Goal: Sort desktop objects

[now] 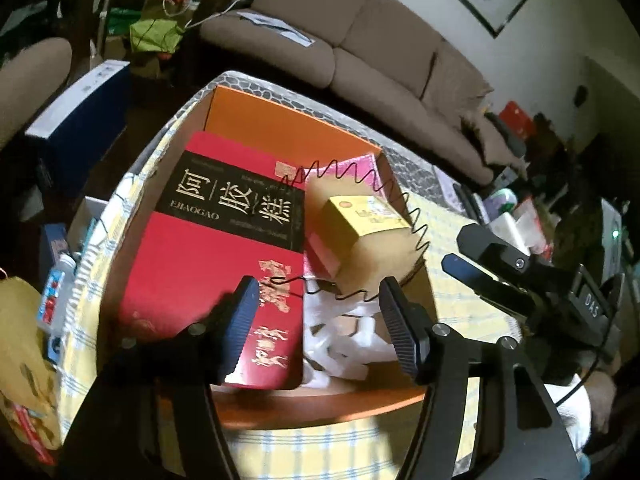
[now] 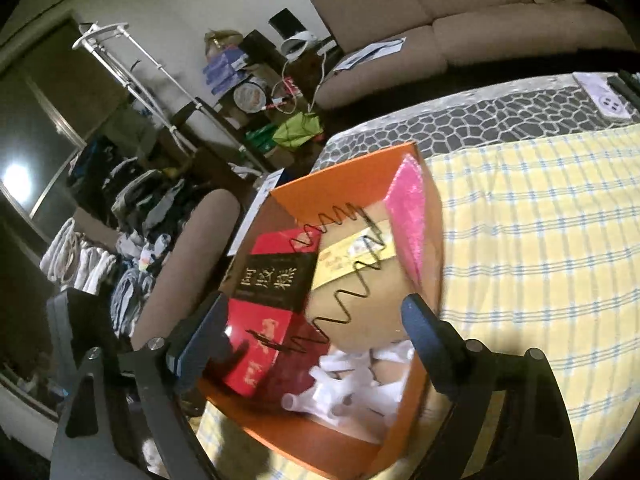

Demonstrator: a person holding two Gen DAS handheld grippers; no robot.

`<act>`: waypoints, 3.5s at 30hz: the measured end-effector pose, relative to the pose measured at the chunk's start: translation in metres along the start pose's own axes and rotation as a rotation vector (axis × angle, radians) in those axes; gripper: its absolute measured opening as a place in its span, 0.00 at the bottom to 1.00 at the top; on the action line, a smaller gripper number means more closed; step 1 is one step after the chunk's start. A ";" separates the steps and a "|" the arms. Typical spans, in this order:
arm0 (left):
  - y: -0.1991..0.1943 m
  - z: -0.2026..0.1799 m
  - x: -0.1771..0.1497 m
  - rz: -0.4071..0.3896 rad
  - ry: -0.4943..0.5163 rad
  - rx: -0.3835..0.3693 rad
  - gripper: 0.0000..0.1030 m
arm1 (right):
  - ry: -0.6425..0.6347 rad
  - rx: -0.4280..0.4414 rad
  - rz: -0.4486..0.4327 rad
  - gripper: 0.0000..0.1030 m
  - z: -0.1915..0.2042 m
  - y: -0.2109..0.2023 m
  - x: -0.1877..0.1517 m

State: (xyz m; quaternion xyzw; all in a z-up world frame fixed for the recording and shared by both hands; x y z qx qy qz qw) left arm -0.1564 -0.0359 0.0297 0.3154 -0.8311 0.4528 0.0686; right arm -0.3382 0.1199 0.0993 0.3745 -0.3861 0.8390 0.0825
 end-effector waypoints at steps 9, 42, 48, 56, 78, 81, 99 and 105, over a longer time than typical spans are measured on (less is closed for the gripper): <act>0.000 0.009 -0.003 -0.016 0.061 0.078 0.59 | -0.029 0.004 0.030 0.88 0.009 0.012 -0.009; -0.045 0.000 -0.098 -0.150 0.243 0.176 1.00 | -0.132 -0.349 0.054 1.00 -0.030 -0.075 -0.111; -0.023 0.003 -0.112 -0.136 0.255 0.249 1.00 | -0.153 -0.493 0.107 1.00 -0.059 -0.074 -0.134; 0.007 0.026 -0.117 -0.107 0.097 0.258 1.00 | -0.115 -0.561 0.156 1.00 -0.089 -0.069 -0.157; 0.070 0.025 -0.158 -0.085 0.236 0.410 1.00 | -0.141 -0.643 0.217 1.00 -0.102 -0.042 -0.194; 0.071 0.024 -0.159 -0.084 0.223 0.411 1.00 | -0.146 -0.655 0.203 1.00 -0.101 -0.043 -0.194; 0.073 0.024 -0.159 -0.085 0.225 0.414 1.00 | -0.149 -0.661 0.194 1.00 -0.101 -0.043 -0.194; 0.072 0.026 -0.159 -0.085 0.226 0.415 1.00 | -0.149 -0.661 0.194 1.00 -0.101 -0.043 -0.194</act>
Point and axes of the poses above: each gripper's, at about its wrist camera, not at the fingertips, and y roughly the way its jaws point, z to its left, x to its top, the point moved 10 cm from there along y, roughly the way its jaws point, and after that the axes turned 14 degrees about -y, right-handed, at the moved point
